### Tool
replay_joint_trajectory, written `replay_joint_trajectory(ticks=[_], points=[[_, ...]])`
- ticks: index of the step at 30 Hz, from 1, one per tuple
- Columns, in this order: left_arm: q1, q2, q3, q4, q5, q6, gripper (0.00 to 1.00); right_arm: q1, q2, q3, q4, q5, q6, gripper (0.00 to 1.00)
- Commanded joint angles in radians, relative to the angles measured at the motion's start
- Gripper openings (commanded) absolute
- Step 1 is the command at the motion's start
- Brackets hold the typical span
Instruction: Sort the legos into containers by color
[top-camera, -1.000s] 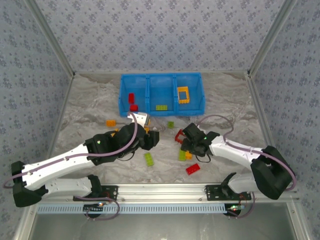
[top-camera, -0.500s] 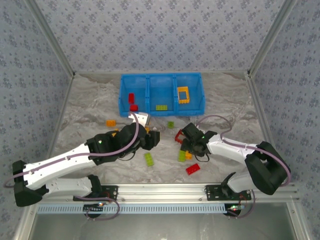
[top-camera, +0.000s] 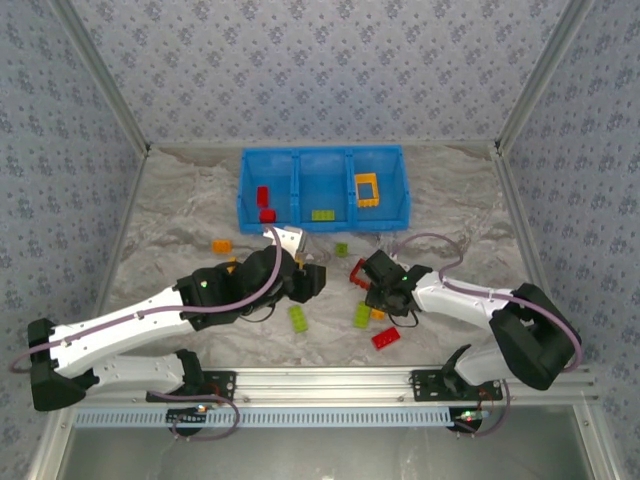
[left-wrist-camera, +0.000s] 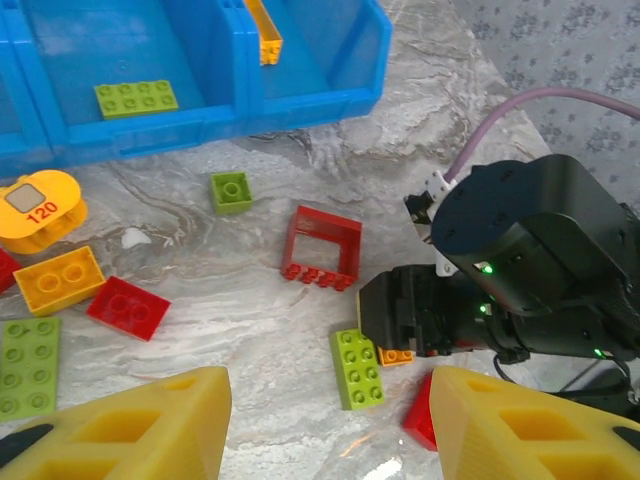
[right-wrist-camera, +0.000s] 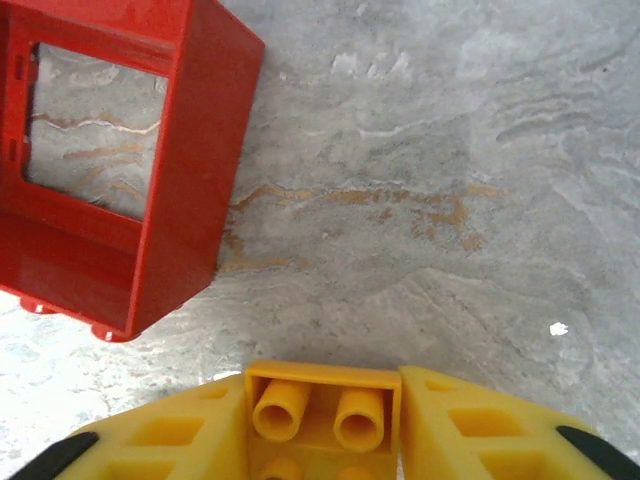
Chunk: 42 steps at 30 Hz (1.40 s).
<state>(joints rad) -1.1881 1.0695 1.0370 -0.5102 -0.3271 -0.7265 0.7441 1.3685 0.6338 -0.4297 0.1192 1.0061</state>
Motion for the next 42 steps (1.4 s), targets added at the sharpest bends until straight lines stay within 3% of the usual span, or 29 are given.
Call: replay_joint_trajectory(ticks=[1, 5, 9, 15, 23, 30, 42], points=[[-0.012, -0.013, 0.0, 0.044, 0.039, 0.019, 0.55, -0.005, 0.005, -0.013, 0.002, 0.017, 0.01, 0.37], [-0.013, -0.013, -0.001, 0.047, 0.04, 0.021, 0.55, -0.004, -0.026, -0.004, -0.033, 0.043, 0.003, 0.3], [-0.011, 0.0, 0.022, 0.059, 0.041, 0.029, 0.55, -0.023, -0.146, 0.072, -0.179, 0.11, -0.044, 0.28], [-0.011, 0.037, 0.104, 0.06, 0.02, 0.08, 0.54, -0.177, -0.204, 0.288, -0.27, 0.118, -0.274, 0.26], [0.066, 0.112, 0.248, 0.058, 0.059, 0.133, 0.54, -0.311, 0.202, 0.695, -0.234, 0.125, -0.493, 0.25], [0.102, 0.161, 0.302, 0.052, 0.085, 0.144, 0.54, -0.38, 0.549, 0.974, -0.272, 0.105, -0.508, 0.25], [0.105, 0.131, 0.215, 0.082, 0.109, 0.105, 0.54, -0.436, 0.789, 1.105, -0.267, 0.086, -0.53, 0.29]])
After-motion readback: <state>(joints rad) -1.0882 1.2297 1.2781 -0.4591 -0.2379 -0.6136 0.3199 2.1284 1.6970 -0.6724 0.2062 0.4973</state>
